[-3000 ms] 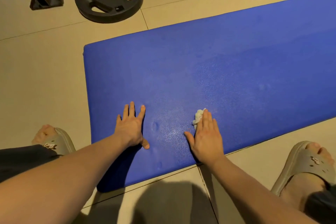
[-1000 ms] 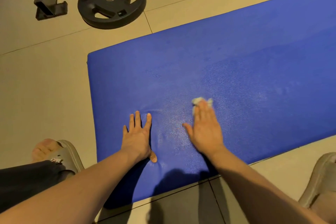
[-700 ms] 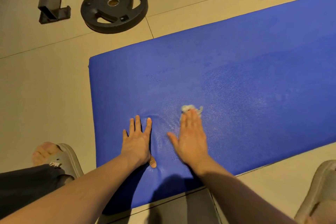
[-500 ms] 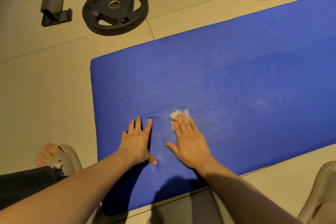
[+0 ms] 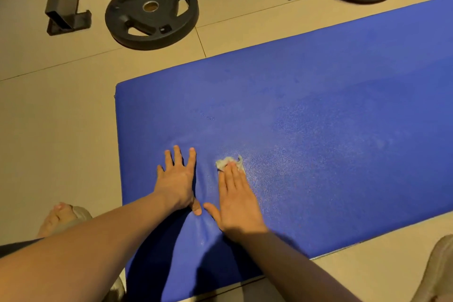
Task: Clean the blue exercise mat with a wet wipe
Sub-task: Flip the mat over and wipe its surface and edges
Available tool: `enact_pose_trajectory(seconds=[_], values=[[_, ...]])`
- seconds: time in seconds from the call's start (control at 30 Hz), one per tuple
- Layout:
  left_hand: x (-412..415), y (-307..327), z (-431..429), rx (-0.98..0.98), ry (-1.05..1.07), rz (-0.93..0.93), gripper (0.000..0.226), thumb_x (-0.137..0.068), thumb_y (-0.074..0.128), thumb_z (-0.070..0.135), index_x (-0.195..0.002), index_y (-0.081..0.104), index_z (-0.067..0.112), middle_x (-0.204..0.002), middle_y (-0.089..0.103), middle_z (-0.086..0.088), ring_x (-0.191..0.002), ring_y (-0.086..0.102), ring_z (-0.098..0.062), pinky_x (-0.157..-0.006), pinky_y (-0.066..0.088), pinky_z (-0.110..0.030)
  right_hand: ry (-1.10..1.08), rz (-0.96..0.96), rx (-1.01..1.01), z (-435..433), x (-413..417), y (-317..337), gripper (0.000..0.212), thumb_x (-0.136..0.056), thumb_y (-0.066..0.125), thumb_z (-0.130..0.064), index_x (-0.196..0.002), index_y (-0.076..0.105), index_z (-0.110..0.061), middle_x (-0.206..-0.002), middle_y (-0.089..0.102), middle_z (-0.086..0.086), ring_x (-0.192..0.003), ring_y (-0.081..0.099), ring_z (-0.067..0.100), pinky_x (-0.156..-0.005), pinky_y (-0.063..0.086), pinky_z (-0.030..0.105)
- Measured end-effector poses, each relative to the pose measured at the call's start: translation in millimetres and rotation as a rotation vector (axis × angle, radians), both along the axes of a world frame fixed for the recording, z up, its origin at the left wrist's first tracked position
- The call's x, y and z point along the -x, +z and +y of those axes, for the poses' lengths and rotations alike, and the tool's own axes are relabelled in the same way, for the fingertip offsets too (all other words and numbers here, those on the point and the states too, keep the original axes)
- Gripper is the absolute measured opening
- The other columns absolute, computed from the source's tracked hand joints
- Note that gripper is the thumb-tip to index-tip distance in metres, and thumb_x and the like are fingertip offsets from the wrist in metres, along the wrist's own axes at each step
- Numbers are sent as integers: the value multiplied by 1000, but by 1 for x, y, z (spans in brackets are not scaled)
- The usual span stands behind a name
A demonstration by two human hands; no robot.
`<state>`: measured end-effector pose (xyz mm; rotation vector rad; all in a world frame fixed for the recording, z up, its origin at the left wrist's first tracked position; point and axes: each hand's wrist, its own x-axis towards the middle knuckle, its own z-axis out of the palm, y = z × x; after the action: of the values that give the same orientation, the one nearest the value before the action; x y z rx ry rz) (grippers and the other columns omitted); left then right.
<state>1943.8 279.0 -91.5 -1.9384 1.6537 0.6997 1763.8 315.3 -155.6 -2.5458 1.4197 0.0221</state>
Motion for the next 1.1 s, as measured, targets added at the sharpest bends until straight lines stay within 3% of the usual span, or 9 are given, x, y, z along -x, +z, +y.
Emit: enact_pose_trajectory(seconds=[0.1,0.33,0.47,0.63,0.73,0.83,0.93,1.03,1.1], values=[[1,0,-1,-15,-11,-10,176,-42,97,62,-156,-30,17,-162,-29,-26,-150,-21,-51,-122,13,-65,40,96,35,-21,29,-1,88,-101,31,-65,-158,20,1,-167,7,23,-155,-4,39,-124,16,52],[3,1,-3,-19,-14,-7,175,-42,97,60,-156,-28,16,-162,-28,-28,-149,-20,-53,-122,12,-66,-439,163,-1,-83,72,12,96,-97,17,-71,-156,24,5,-163,20,27,-154,12,40,-123,16,56],[3,0,-3,-17,-11,-12,176,-42,97,61,-156,-29,16,-161,-28,-28,-149,-20,-53,-122,13,-66,-273,91,-16,-42,10,8,96,-99,20,-70,-157,10,6,-163,2,33,-153,-5,46,-124,7,55],[4,1,-2,-11,-13,-21,177,-40,96,64,-156,-29,16,-162,-27,-27,-150,-20,-52,-121,14,-66,-19,34,18,-25,7,2,93,-99,30,-67,-159,14,2,-166,8,26,-155,-2,40,-124,15,51],[4,1,-3,-17,-2,-5,176,-41,98,60,-156,-28,18,-162,-28,-27,-149,-21,-52,-121,11,-66,-176,161,28,-62,53,7,94,-100,22,-70,-160,7,0,-167,6,24,-154,-4,43,-123,15,54],[4,2,-3,-16,5,4,175,-42,98,58,-157,-27,18,-162,-28,-26,-149,-21,-51,-122,11,-66,-406,219,-10,-99,84,12,98,-97,10,-72,-156,21,6,-163,21,26,-153,12,41,-122,18,55],[3,1,-3,-13,5,6,175,-42,98,59,-157,-27,18,-162,-28,-26,-149,-21,-51,-122,11,-66,-503,207,-43,-105,72,18,104,-94,6,-73,-154,25,9,-161,22,32,-151,17,44,-123,15,55],[3,1,-2,-5,2,1,176,-41,97,60,-156,-28,18,-162,-28,-26,-150,-21,-51,-122,11,-66,-310,208,-10,-74,24,20,97,-99,10,-71,-157,13,8,-163,10,32,-153,4,46,-123,5,57],[3,0,-1,-4,-2,-8,176,-42,97,61,-156,-30,19,-162,-30,-25,-150,-22,-50,-122,11,-65,-135,128,-2,-49,-1,13,94,-101,20,-68,-157,15,7,-163,11,30,-154,4,44,-124,9,55]])
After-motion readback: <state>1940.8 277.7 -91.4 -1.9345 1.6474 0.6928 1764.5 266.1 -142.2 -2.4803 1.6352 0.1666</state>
